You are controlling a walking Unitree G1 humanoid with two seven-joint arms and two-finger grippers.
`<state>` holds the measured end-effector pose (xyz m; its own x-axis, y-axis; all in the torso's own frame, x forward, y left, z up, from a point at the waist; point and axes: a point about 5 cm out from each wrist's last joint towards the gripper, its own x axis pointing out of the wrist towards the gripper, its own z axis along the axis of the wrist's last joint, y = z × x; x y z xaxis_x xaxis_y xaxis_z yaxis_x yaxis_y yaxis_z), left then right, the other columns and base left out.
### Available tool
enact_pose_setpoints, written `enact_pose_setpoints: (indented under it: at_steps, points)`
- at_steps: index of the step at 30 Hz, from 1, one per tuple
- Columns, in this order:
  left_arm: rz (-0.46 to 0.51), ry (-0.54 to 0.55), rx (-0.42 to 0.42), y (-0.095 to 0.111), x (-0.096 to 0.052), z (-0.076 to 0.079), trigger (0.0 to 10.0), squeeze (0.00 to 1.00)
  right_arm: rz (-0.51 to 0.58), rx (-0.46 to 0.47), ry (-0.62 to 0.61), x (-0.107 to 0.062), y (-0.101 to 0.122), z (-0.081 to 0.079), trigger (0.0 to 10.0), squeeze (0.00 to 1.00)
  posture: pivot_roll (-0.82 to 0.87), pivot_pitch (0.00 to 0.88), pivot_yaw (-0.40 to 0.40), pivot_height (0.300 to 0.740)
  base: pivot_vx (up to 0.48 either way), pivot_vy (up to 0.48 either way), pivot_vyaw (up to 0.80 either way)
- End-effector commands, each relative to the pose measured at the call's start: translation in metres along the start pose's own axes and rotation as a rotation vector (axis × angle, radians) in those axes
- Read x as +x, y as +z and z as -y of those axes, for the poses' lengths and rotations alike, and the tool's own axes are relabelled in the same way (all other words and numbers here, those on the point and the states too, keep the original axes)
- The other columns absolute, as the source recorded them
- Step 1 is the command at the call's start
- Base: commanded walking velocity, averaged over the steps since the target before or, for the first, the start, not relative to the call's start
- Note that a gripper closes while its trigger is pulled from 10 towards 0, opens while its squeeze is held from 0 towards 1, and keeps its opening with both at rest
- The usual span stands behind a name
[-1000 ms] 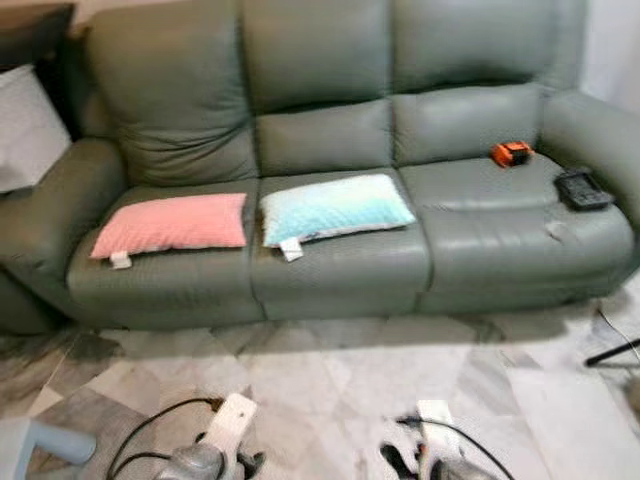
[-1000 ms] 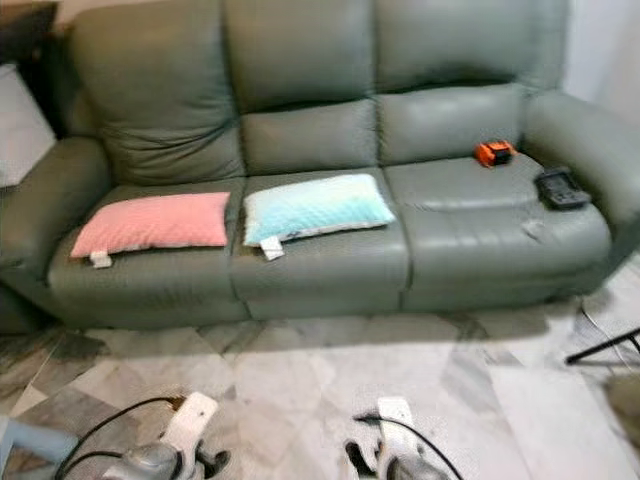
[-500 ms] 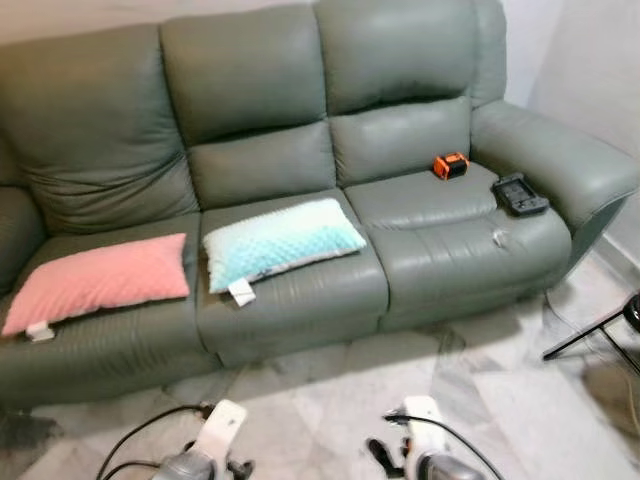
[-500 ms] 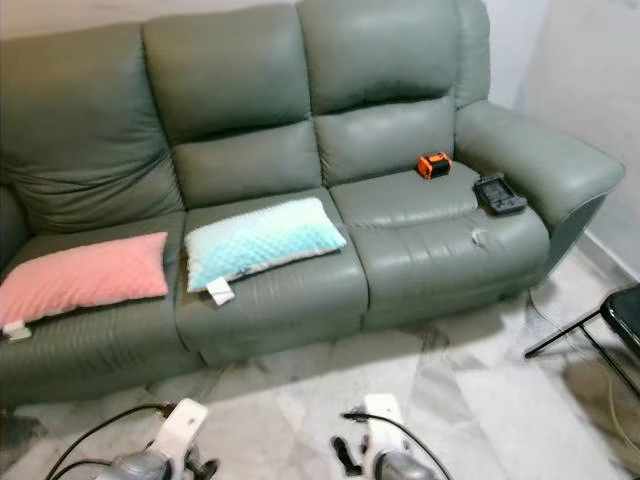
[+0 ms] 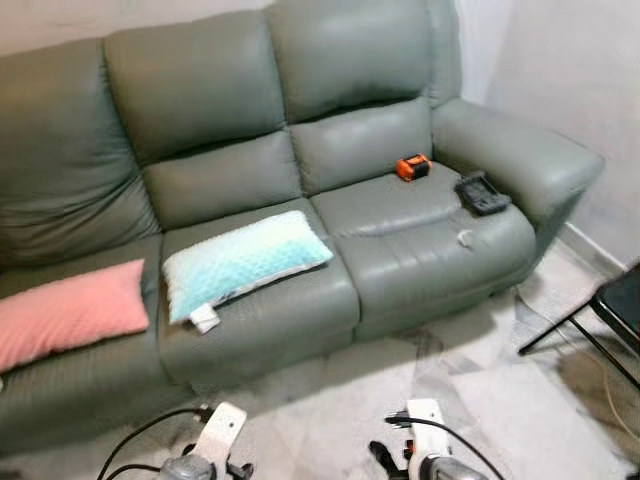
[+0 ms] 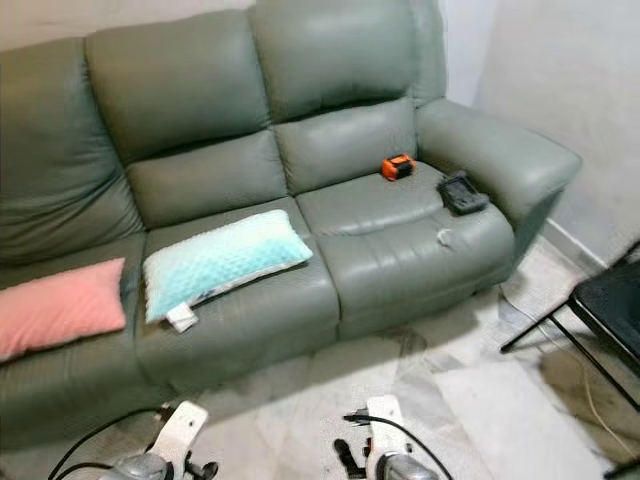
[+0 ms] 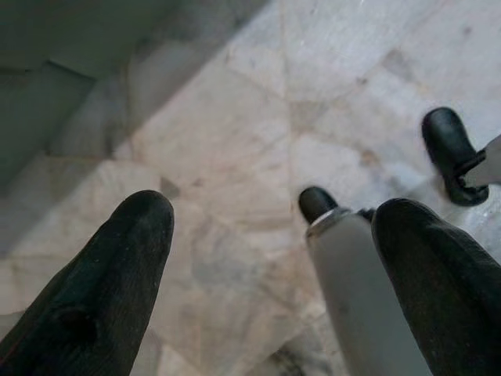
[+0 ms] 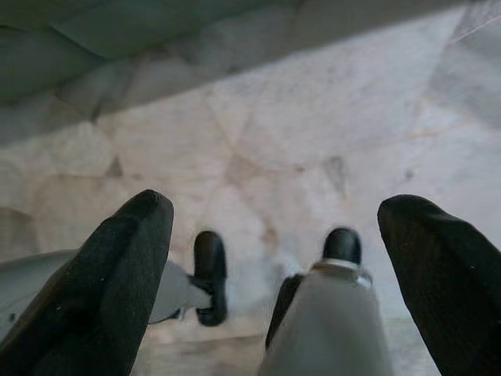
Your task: Move the pillow to the sofa
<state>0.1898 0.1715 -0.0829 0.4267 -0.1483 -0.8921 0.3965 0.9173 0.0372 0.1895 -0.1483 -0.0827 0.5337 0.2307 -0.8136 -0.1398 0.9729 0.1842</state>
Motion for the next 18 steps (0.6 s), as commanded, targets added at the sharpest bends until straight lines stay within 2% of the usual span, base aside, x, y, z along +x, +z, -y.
enact_pose_setpoints:
  at_steps: [1,18]
  points:
    - [-0.003,0.010,-0.007,0.0000,-0.0004,-0.0020,10.0,0.00,-0.001,-0.001,0.001,-0.0001,0.0010,0.0008,10.0,0.00,-0.21,0.000,0.111,0.740,0.000,0.000,-0.77]
    - [-0.020,0.022,-0.002,-0.0014,-0.0008,-0.0045,10.0,0.00,-0.018,0.009,-0.011,-0.0003,-0.0050,0.0000,10.0,0.00,-0.21,0.000,0.114,0.740,0.000,0.000,-0.77]
